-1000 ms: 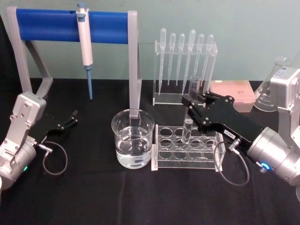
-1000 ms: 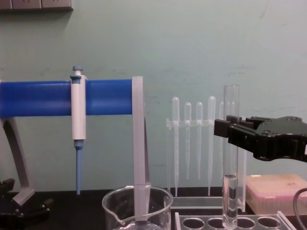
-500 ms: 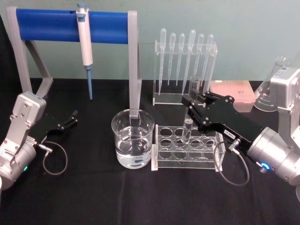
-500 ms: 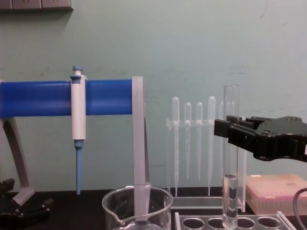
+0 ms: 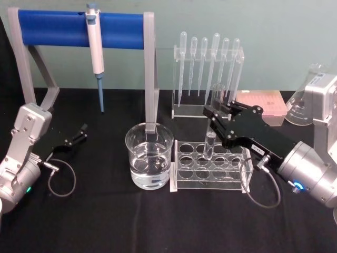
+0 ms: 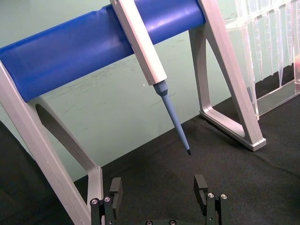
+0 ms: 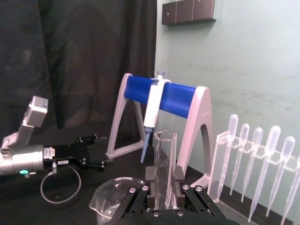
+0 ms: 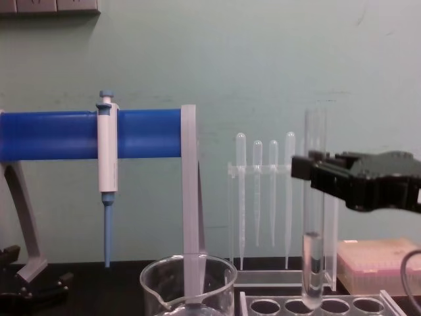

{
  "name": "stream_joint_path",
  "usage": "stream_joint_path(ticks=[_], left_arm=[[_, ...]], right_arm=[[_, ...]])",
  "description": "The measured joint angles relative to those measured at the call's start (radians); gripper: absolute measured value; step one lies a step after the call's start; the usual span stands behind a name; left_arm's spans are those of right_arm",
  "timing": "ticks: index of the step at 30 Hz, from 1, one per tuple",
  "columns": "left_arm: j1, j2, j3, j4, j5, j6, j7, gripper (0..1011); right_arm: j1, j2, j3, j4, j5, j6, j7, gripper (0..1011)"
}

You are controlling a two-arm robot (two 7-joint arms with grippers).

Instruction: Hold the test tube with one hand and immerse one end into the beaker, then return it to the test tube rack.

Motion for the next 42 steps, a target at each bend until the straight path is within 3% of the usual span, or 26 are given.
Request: stream_joint_path(ticks=[5, 12, 19, 26, 35, 42], left_arm=[[0.000, 0.000, 0.000, 0.000, 0.000, 0.000, 0.000, 1000], [0.000, 0.000, 0.000, 0.000, 0.000, 0.000, 0.000, 1000], [0.000, 0.000, 0.000, 0.000, 0.000, 0.000, 0.000, 1000], [0.000, 0.000, 0.000, 0.000, 0.000, 0.000, 0.000, 1000], [0.000, 0.000, 0.000, 0.000, 0.000, 0.000, 0.000, 1000], [0.000, 0.000, 0.000, 0.000, 0.000, 0.000, 0.000, 1000]], right_arm=[[0.020, 0.002, -0.008, -0.035, 0.005, 0.023, 0.000, 224], [0.105, -0.029, -0.053, -0.032, 0.024, 0.043, 0.019, 224], [0.220, -0.103, -0.129, 0.080, 0.042, 0.032, 0.050, 224], [0.276, -0.157, -0.181, 0.200, 0.035, -0.016, 0.063, 224], [0.287, -0.190, -0.217, 0.320, -0.005, -0.099, 0.085, 225], [0.282, -0.204, -0.232, 0.377, -0.028, -0.132, 0.099, 224]])
